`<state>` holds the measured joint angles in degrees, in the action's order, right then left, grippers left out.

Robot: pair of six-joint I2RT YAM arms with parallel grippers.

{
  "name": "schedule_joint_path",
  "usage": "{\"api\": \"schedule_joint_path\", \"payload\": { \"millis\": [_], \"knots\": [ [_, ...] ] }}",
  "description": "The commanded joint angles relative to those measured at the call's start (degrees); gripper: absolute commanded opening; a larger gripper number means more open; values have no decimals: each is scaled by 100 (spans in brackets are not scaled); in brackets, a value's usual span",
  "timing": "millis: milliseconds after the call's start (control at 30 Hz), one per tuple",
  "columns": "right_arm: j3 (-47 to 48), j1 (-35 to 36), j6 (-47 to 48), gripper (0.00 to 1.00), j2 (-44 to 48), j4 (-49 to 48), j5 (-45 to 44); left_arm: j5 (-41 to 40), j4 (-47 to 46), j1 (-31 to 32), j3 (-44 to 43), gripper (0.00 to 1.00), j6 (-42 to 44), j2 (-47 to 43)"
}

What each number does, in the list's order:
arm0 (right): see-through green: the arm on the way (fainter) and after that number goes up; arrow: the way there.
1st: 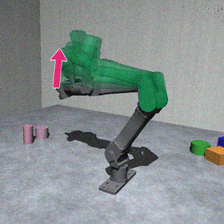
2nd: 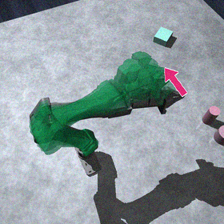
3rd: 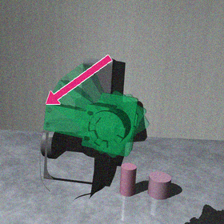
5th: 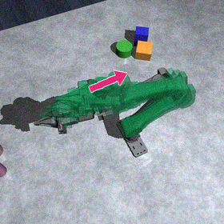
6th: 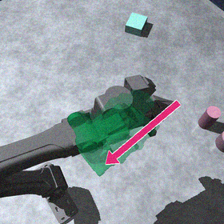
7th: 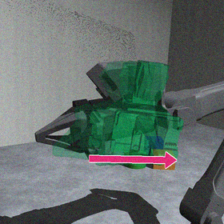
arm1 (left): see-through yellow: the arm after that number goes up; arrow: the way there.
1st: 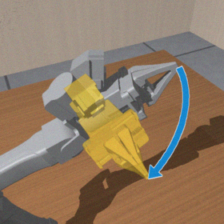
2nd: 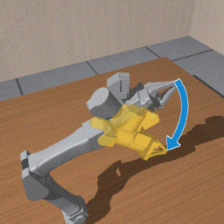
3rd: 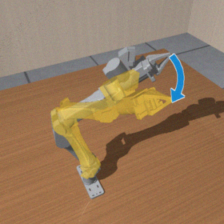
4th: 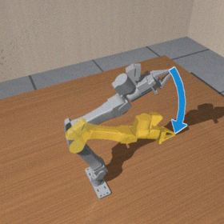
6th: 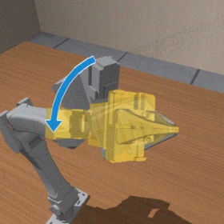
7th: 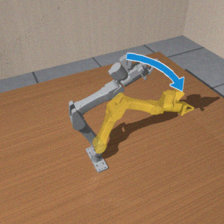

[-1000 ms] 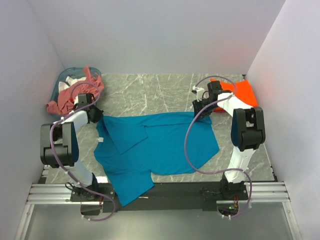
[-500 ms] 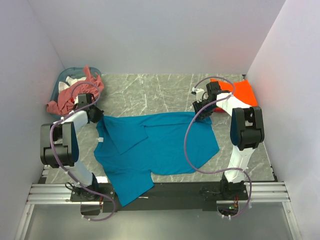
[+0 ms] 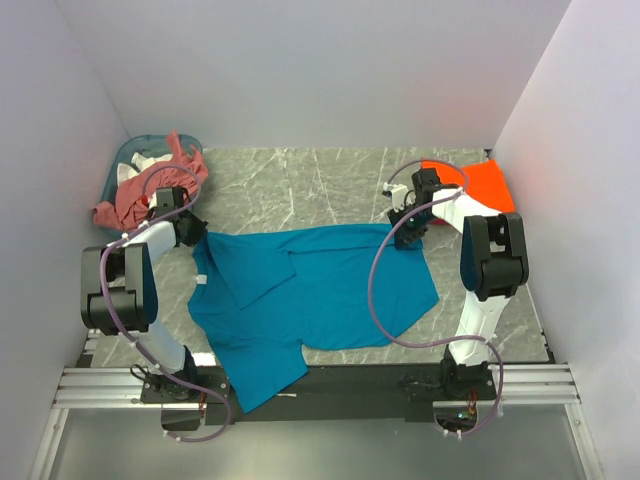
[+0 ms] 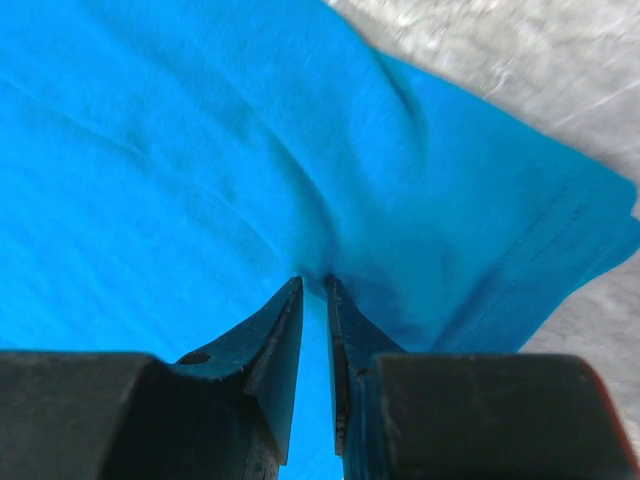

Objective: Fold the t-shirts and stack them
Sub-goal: Fold the tshirt

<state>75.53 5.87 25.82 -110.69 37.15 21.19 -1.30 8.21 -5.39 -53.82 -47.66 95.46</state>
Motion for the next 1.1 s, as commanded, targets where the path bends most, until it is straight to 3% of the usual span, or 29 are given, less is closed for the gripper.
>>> {"api": "schedule_joint_path", "payload": {
  "millis": [0,367,600,800,900,1067],
  "knots": [
    [-82,28,168,22,145,100,43,86,-74,-15,-216,0,99,25],
    [-275,-112,335,25,600,232,227,86,-21,-6,-278,0,160,-45],
    [-670,-560,160,44,1629,259,1026,86,-12,-15,-269,0,187,-80],
    [-900,-1184,-60,45,1543,-85,1053,191,-21,-6,-295,1,257,-159],
    [-742,-1237,18,45,1358,-137,1054,270,-91,-6,-217,9,319,-378],
    [-93,-1237,54,45,752,-94,1010,411,-188,-6,-6,32,310,-993]
  ]
}}
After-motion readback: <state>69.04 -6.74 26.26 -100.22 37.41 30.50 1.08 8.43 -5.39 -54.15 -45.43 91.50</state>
